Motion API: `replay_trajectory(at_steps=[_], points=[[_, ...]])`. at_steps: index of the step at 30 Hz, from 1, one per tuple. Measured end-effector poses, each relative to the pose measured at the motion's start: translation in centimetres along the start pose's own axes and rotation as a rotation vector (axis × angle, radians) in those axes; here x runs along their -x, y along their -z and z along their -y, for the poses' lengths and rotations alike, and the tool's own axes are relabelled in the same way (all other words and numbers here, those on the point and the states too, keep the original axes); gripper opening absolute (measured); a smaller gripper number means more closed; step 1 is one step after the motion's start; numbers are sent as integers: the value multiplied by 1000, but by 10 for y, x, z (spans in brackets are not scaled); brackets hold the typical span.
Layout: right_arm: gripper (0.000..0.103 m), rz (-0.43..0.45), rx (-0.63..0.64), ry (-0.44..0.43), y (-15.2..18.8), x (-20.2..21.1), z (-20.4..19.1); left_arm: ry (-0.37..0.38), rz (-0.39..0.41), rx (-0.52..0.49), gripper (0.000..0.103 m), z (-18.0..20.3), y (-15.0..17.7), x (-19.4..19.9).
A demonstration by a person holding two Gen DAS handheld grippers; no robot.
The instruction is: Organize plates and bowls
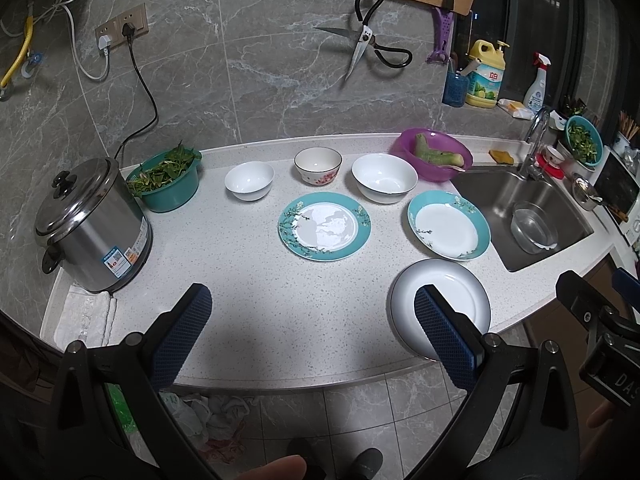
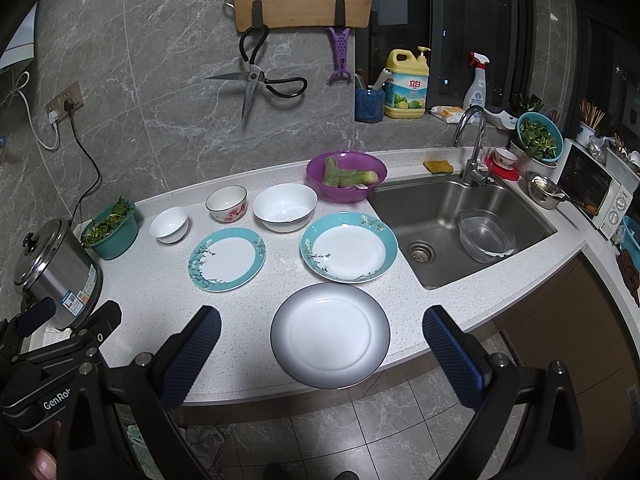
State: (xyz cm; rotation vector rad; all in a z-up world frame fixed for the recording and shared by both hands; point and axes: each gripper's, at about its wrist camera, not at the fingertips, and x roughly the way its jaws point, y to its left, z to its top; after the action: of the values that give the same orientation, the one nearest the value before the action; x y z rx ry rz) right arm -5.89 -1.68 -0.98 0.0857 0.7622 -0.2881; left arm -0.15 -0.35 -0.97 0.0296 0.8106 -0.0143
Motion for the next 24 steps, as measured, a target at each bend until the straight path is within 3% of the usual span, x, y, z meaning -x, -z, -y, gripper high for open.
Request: replay_trajectory(at_steps=[24], points=[[103, 0, 1, 2, 1, -1, -3, 1, -1, 0, 103, -1, -1, -1]])
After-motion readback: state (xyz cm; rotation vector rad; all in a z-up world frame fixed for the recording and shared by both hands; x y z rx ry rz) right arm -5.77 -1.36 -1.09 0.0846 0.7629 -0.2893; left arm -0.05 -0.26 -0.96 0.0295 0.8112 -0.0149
